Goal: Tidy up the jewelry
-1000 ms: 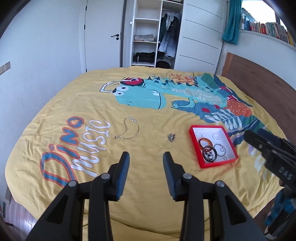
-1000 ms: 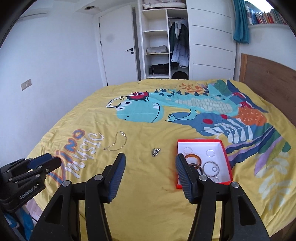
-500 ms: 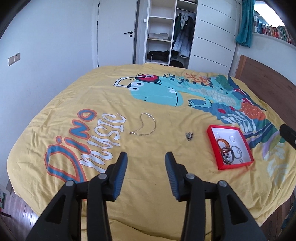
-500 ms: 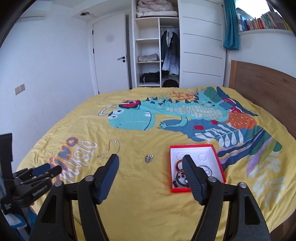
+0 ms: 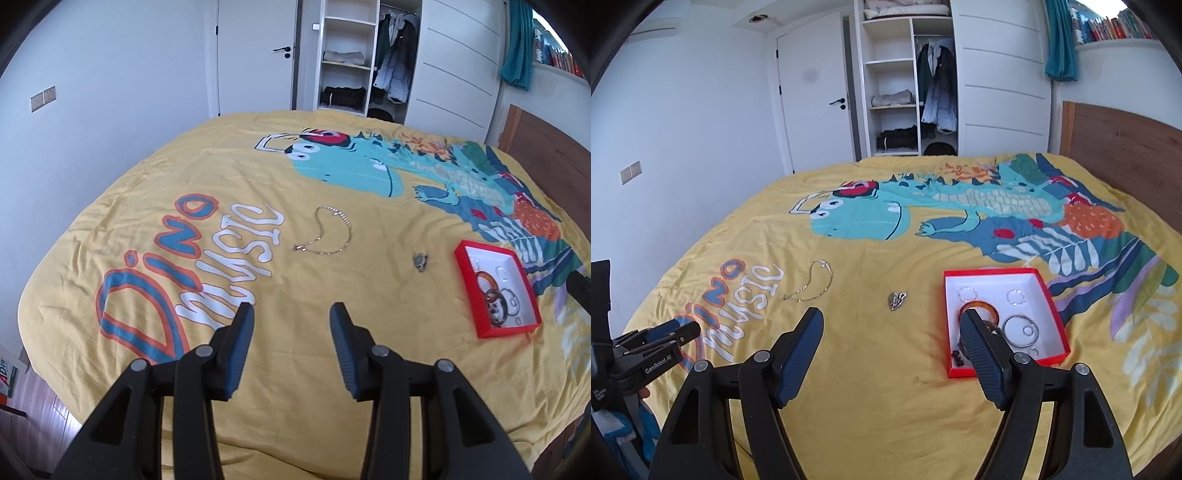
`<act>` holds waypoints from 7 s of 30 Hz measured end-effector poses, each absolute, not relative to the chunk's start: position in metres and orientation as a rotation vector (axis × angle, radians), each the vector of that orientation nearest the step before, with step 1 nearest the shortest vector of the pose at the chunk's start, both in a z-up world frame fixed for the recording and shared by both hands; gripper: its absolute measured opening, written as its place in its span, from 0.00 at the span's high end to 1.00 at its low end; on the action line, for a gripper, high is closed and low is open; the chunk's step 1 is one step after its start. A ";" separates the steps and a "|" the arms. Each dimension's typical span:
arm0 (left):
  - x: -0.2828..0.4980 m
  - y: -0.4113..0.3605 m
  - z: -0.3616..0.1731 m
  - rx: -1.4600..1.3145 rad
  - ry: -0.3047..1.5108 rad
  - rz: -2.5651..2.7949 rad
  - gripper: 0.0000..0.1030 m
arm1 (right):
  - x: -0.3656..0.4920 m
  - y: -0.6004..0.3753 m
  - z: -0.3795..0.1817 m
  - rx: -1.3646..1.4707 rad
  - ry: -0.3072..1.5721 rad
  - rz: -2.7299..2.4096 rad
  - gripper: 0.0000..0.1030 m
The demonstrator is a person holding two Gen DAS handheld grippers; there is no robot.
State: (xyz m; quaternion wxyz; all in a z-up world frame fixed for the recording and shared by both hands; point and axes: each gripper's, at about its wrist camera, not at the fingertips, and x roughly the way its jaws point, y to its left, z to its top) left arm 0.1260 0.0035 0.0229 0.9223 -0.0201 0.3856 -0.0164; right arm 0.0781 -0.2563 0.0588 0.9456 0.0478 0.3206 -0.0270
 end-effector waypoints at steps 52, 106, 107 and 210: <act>0.331 -0.060 -0.075 0.103 0.891 -0.144 0.41 | 0.285 -0.277 -0.113 0.177 0.945 0.050 0.27; 0.352 -0.055 -0.106 0.060 0.969 -0.274 0.96 | 0.297 -0.273 -0.127 0.293 0.929 0.152 0.87; 0.351 -0.056 -0.103 0.056 0.966 -0.273 0.96 | 0.295 -0.274 -0.123 0.299 0.923 0.155 0.87; 0.016 -0.045 0.090 0.087 0.672 -0.113 0.56 | -0.014 -0.269 0.072 0.062 0.670 -0.042 0.22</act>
